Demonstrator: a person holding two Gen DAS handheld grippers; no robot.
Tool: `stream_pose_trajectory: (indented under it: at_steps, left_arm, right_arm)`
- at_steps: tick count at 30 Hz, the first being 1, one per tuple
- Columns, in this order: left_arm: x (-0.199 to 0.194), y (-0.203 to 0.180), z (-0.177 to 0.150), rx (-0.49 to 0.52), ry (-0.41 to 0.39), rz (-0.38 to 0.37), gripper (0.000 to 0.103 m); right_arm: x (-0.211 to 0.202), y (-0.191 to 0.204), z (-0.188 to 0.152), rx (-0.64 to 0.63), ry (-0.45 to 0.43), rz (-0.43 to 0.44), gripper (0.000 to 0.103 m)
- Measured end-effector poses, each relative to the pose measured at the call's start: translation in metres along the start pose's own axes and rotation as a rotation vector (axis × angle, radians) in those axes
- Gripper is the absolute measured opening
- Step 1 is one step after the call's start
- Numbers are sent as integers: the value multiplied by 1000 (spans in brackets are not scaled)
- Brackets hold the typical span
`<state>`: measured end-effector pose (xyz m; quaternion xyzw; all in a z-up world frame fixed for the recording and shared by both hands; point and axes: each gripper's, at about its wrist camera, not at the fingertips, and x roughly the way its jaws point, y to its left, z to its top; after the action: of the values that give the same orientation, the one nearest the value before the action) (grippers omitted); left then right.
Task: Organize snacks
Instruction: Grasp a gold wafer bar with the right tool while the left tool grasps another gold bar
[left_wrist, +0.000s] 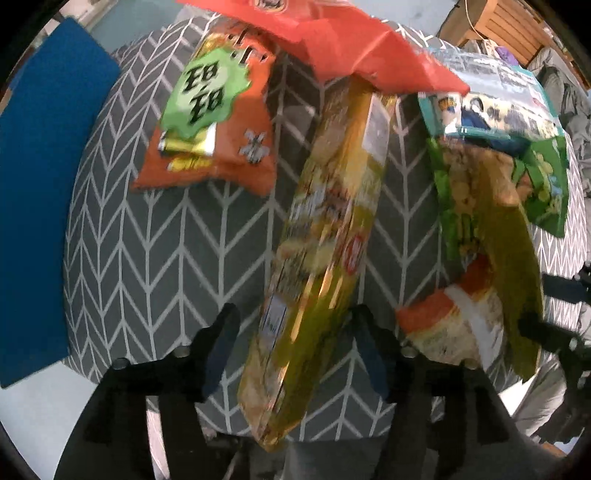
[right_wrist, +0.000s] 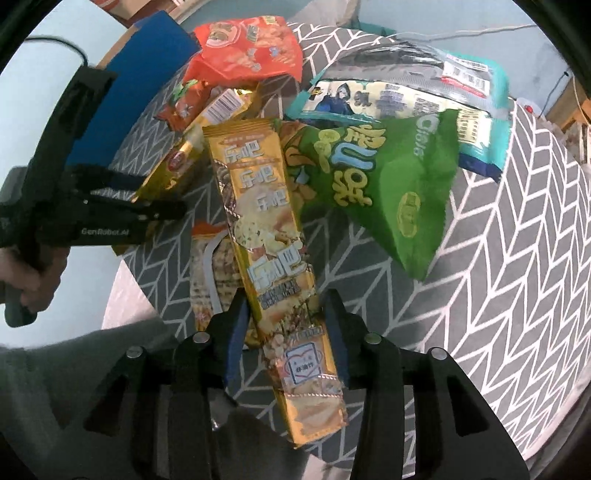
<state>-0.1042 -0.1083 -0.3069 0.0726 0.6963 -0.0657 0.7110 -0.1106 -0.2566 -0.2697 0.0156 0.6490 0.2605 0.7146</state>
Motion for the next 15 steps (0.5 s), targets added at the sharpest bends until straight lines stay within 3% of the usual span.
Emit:
stream_pose_trajectory:
  at_steps: [2, 9, 12, 15]
  left_arm:
    - [3, -6, 25, 11, -4, 9, 70]
    - [6, -39, 65, 56, -16, 32, 71]
    - [1, -42, 83, 57, -28, 15, 43]
    - [1, -40, 89, 61, -21, -2, 38]
  right_arm:
    - [2, 1, 2, 1, 7, 5, 42]
    - [16, 6, 15, 19, 22, 28, 45]
    - [18, 11, 19, 6, 17, 30, 38]
    - [17, 20, 19, -34, 15, 4, 34]
